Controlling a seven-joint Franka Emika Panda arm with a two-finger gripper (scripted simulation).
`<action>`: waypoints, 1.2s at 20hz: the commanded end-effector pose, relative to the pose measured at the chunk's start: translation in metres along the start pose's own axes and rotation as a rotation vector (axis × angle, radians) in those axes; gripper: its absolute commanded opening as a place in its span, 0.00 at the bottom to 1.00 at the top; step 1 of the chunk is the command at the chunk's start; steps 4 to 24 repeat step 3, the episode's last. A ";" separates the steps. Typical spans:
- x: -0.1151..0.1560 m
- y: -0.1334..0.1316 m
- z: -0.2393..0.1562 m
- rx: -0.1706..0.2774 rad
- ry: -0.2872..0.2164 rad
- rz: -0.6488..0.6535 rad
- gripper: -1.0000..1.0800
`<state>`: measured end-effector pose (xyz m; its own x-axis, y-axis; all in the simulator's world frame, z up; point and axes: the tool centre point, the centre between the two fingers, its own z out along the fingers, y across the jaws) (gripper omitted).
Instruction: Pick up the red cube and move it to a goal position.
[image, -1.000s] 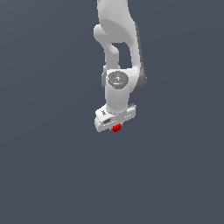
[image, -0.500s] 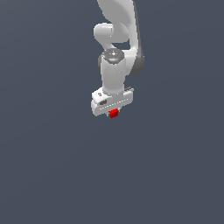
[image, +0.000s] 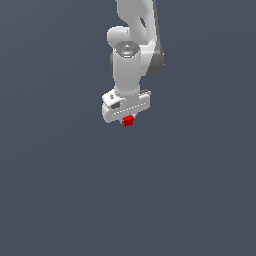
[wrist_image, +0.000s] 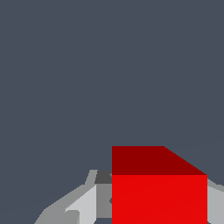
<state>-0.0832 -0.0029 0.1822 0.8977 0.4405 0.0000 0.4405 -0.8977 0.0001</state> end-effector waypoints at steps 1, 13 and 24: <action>-0.003 0.000 -0.003 0.000 0.000 0.000 0.00; -0.003 0.000 -0.004 0.000 0.000 0.000 0.00; -0.003 0.000 -0.004 0.000 0.000 0.000 0.00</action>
